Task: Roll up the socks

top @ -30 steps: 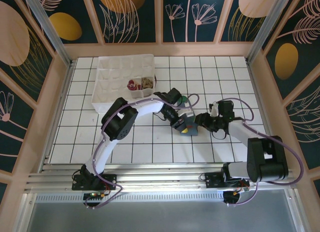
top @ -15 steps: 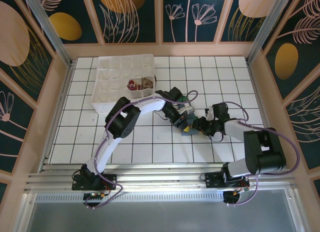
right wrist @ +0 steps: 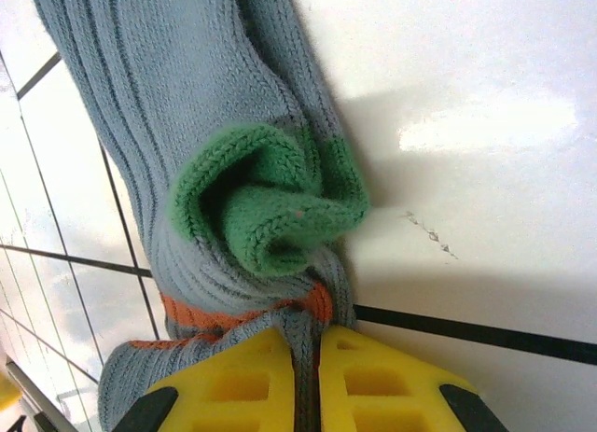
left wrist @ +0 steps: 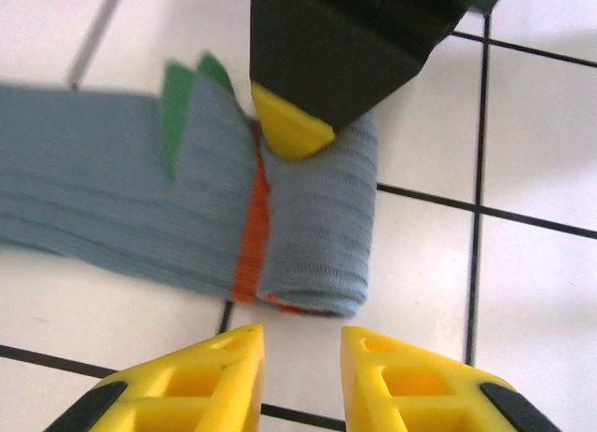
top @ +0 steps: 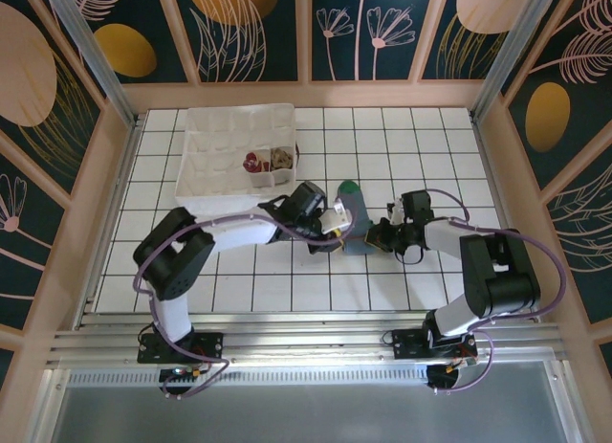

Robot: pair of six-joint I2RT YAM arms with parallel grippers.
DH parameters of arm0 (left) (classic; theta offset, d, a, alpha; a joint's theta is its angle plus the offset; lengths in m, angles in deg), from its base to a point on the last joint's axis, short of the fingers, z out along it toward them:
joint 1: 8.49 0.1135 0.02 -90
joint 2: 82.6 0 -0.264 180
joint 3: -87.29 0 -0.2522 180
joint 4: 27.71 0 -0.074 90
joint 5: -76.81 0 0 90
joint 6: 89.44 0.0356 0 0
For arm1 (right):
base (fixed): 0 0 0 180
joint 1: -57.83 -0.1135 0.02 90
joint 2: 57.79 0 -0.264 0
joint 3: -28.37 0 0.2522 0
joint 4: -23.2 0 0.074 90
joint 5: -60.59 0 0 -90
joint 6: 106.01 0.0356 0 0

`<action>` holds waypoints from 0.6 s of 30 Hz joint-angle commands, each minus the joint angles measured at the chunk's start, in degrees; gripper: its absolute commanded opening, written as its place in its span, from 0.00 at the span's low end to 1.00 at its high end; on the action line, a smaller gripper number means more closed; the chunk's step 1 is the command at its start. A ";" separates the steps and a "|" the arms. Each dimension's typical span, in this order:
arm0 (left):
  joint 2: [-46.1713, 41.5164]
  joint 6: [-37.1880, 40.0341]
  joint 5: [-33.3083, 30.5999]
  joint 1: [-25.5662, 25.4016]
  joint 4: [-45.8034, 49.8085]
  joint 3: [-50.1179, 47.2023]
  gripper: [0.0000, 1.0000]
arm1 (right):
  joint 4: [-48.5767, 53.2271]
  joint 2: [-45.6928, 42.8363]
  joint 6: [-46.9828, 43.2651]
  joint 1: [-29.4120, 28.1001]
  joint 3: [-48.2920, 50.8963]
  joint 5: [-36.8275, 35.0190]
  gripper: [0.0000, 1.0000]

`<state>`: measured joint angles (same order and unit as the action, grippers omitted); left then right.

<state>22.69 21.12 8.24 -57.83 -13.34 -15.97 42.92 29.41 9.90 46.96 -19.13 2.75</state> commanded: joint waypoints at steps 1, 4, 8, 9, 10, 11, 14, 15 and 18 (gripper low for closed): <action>-1.56 8.55 -13.54 -4.91 -11.64 -4.01 0.30 | 7.13 3.90 -0.51 -0.55 1.84 -7.03 0.07; -0.83 11.99 -17.66 -8.17 -13.09 -4.84 0.38 | 7.57 4.52 -0.75 -0.59 1.40 -6.94 0.06; 2.10 14.06 -19.07 -9.79 -11.72 -2.90 0.38 | 7.92 5.21 -1.03 -0.82 1.08 -6.76 0.06; 2.90 14.62 -19.10 -9.89 -11.65 -2.57 0.38 | 8.08 5.31 -1.12 -0.81 0.93 -6.67 0.06; 3.56 15.11 -19.32 -9.99 -11.73 -2.30 0.39 | 8.24 5.49 -1.21 -0.81 0.86 -6.67 0.06; 4.21 15.32 -20.05 -10.19 -12.13 -2.24 0.39 | 8.33 5.51 -1.29 -0.79 0.70 -6.59 0.06; 6.37 16.20 -21.09 -10.25 -12.47 -1.26 0.39 | 8.70 6.01 -1.72 -0.83 0.34 -6.50 0.05; 7.26 16.39 -21.25 -10.25 -12.47 -0.72 0.40 | 8.93 6.14 -1.89 -0.90 0.18 -6.41 0.05; 10.29 16.45 -22.40 -10.22 -12.21 0.96 0.41 | 9.62 6.78 -2.39 -0.89 -0.36 -6.24 0.05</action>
<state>30.23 36.15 -12.19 -67.97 -24.49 -17.11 44.21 32.05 9.46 46.83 -21.68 4.12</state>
